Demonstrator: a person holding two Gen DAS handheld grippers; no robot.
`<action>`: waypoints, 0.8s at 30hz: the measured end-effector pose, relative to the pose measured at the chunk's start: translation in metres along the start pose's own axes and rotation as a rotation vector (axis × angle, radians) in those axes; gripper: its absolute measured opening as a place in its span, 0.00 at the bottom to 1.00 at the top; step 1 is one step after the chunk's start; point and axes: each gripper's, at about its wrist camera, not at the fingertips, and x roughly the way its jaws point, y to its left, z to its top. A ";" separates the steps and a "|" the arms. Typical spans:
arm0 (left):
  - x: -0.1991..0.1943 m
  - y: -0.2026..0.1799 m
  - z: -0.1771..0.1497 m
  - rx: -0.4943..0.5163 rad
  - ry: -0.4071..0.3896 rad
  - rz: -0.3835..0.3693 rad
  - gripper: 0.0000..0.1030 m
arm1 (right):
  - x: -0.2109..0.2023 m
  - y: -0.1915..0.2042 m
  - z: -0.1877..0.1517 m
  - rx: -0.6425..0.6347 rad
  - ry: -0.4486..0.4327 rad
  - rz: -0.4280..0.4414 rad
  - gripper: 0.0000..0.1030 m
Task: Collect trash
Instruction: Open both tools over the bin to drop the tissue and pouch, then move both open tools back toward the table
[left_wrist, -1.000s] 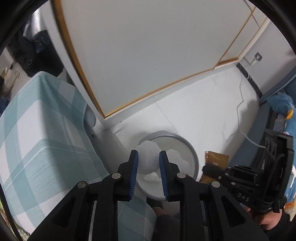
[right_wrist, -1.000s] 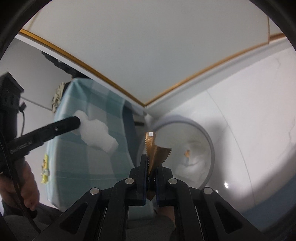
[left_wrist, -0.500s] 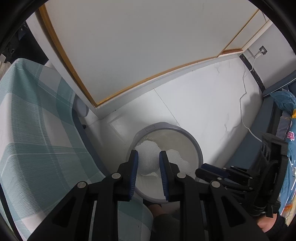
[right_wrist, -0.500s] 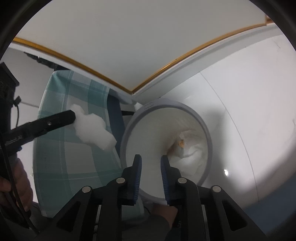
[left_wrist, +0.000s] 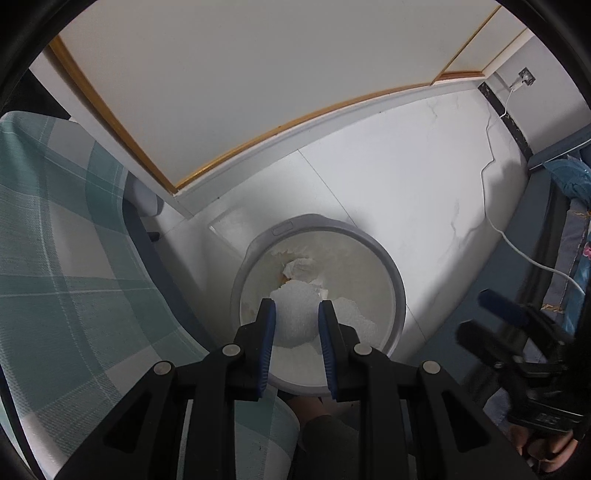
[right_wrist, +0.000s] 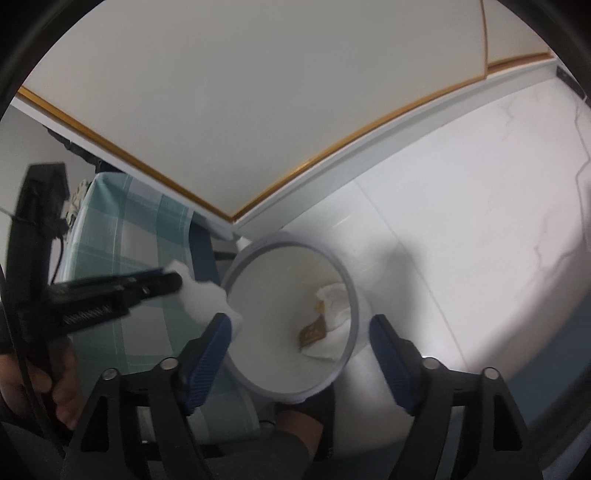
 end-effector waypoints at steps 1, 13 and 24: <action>0.001 0.000 0.000 0.002 0.005 0.002 0.19 | -0.001 0.001 0.000 0.002 -0.004 -0.005 0.80; 0.014 -0.002 0.000 -0.004 0.077 0.007 0.20 | -0.006 0.008 -0.002 -0.004 -0.017 -0.036 0.86; 0.018 -0.003 -0.004 -0.013 0.109 0.033 0.49 | -0.010 0.005 -0.003 0.001 -0.019 -0.031 0.87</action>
